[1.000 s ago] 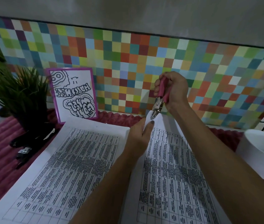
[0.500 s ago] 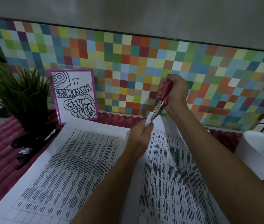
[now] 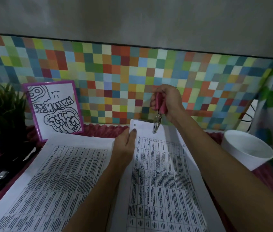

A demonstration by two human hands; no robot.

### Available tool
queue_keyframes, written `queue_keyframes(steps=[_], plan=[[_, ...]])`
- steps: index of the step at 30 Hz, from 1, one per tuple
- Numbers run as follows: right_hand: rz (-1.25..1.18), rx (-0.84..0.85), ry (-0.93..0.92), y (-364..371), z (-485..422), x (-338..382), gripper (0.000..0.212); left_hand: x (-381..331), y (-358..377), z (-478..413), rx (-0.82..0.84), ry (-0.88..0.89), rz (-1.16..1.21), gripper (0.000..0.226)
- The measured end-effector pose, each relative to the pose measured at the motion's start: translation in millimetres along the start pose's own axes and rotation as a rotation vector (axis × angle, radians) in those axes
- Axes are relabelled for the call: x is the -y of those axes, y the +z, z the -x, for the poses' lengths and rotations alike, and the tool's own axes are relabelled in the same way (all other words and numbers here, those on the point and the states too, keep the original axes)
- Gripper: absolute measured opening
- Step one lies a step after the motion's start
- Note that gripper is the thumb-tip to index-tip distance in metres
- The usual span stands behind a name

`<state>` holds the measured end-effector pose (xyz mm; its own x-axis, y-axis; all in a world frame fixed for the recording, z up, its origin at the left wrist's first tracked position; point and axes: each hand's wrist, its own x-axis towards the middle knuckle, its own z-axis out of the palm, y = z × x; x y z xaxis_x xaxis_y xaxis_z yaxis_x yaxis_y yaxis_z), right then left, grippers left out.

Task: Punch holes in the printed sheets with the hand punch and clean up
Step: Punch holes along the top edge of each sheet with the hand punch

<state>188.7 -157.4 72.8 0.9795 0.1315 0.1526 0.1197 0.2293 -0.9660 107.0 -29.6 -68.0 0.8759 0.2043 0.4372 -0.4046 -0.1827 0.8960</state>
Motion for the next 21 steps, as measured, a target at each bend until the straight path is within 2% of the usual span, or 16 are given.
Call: queue_keyframes(steps=[8, 21], plan=[[-0.047, -0.145, -0.026, -29.9, -2.4, -3.2, 0.020, -1.1, 0.2, 2.1, 0.033, -0.011, 0.025, 0.031], [0.010, -0.165, -0.057, -28.7, 0.1, -1.9, 0.019, -8.9, -0.1, 4.6, 0.056, -0.010, 0.009, 0.027]])
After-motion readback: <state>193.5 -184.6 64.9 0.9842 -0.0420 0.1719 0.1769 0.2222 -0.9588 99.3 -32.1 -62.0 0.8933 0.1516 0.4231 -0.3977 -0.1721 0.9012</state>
